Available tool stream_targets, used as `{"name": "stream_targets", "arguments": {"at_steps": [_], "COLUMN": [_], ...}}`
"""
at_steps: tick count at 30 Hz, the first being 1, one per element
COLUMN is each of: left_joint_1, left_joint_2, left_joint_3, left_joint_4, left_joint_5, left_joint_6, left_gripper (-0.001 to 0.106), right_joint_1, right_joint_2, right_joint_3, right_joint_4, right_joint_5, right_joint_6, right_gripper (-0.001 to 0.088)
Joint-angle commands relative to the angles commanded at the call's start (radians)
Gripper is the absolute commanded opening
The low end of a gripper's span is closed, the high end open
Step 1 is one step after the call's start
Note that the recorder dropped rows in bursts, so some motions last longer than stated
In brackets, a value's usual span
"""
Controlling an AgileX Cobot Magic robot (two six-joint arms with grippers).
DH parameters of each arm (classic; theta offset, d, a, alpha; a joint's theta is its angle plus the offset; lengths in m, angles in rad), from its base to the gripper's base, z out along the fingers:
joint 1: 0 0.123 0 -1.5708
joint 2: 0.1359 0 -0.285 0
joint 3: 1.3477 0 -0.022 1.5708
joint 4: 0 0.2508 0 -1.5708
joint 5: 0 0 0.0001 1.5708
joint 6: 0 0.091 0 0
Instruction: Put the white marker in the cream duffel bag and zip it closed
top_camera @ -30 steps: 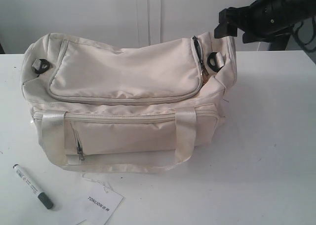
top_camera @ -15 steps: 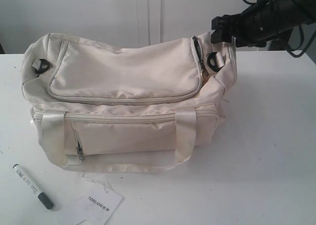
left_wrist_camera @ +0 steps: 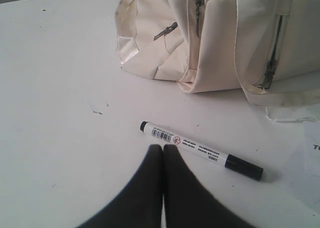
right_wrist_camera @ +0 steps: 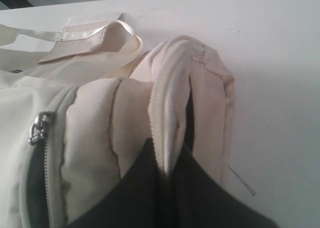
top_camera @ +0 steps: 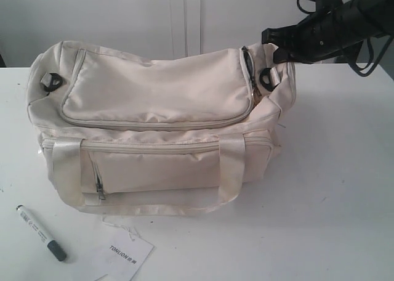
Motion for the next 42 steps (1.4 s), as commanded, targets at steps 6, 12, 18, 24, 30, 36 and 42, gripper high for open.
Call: {"name": "stream_targets", "arguments": {"at_steps": [6, 12, 18, 24, 30, 36, 42], "left_joint_1": [0.000, 0.000, 0.000, 0.000, 0.000, 0.000, 0.000], "left_joint_2": [0.000, 0.000, 0.000, 0.000, 0.000, 0.000, 0.000], "left_joint_3": [0.000, 0.000, 0.000, 0.000, 0.000, 0.000, -0.017], "left_joint_4": [0.000, 0.000, 0.000, -0.011, -0.011, -0.011, -0.011], "left_joint_5": [-0.003, -0.045, -0.068, -0.084, -0.201, -0.293, -0.286], "left_joint_6": [0.029, 0.064, 0.039, -0.167, -0.323, -0.427, -0.472], "left_gripper": [0.000, 0.000, 0.000, 0.000, 0.000, 0.000, 0.000], "right_joint_1": [0.000, 0.000, 0.000, 0.000, 0.000, 0.000, 0.000], "right_joint_2": [0.000, 0.000, 0.000, 0.000, 0.000, 0.000, 0.000], "right_joint_3": [0.000, 0.000, 0.000, 0.000, 0.000, 0.000, 0.000], "right_joint_4": [-0.002, -0.004, -0.004, -0.004, -0.004, -0.004, -0.004], "right_joint_5": [-0.004, -0.004, -0.004, -0.007, -0.007, -0.007, -0.007], "right_joint_6": [0.000, 0.000, 0.000, 0.000, 0.000, 0.000, 0.000], "right_gripper": [0.0000, 0.0000, 0.0000, 0.0000, 0.0000, 0.0000, 0.0000]}}
